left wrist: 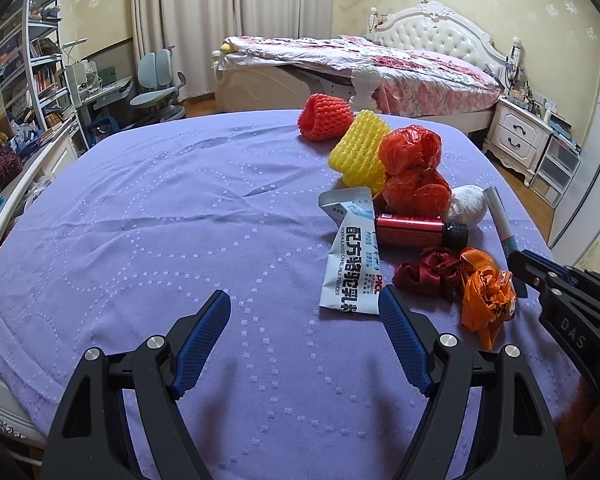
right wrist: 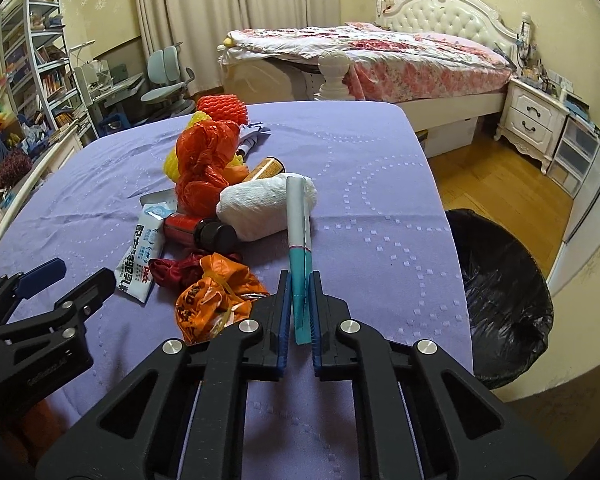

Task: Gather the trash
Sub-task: 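Reach the right gripper to the teal-capped tube and close on it, then carry the tube over the black bin with the right gripper while the left gripper grasps the white sachet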

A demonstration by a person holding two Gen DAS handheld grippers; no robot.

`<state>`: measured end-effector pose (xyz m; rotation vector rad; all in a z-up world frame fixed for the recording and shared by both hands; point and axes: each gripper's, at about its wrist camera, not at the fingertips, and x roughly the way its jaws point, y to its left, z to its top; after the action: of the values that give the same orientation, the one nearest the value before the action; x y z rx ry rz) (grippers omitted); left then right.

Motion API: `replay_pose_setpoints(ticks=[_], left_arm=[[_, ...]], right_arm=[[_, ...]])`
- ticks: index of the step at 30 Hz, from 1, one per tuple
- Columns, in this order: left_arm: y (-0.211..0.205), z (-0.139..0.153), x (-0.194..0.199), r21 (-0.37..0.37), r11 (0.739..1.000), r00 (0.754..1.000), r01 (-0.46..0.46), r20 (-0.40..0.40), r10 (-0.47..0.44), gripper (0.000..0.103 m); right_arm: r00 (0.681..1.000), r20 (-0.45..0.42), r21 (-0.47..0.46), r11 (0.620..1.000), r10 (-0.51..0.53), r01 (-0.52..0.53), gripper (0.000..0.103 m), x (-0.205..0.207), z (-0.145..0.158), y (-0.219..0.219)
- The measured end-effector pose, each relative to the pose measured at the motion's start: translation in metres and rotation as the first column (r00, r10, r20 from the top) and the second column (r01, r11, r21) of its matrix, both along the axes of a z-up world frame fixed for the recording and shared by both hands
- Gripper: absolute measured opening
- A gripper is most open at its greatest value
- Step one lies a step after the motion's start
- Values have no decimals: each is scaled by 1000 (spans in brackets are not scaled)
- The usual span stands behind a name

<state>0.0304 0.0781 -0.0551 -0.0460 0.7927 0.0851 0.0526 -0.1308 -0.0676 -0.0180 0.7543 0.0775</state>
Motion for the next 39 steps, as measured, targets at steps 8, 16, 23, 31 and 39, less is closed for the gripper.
replay_pose_setpoints(ticks=[8, 16, 23, 31, 39], left_arm=[[-5, -3, 10, 20, 1000, 1000, 1, -6, 0, 77], [-5, -9, 16, 24, 1000, 1000, -1, -26, 1, 77], [-5, -10, 25, 18, 1000, 999, 1, -41, -1, 77], [-9, -14, 42, 21, 999, 997, 26, -69, -24, 69], [-6, -19, 39, -28, 999, 995, 41, -88, -43, 40]], right_arm=[[999, -45, 61, 998, -14, 16, 10, 6, -6, -12], [997, -72, 76, 996, -30, 36, 25, 19, -12, -14], [997, -77, 77, 997, -24, 30, 24, 23, -13, -14], [997, -78, 82, 996, -23, 29, 18, 24, -12, -14], [997, -74, 87, 996, -20, 26, 16, 25, -11, -14]])
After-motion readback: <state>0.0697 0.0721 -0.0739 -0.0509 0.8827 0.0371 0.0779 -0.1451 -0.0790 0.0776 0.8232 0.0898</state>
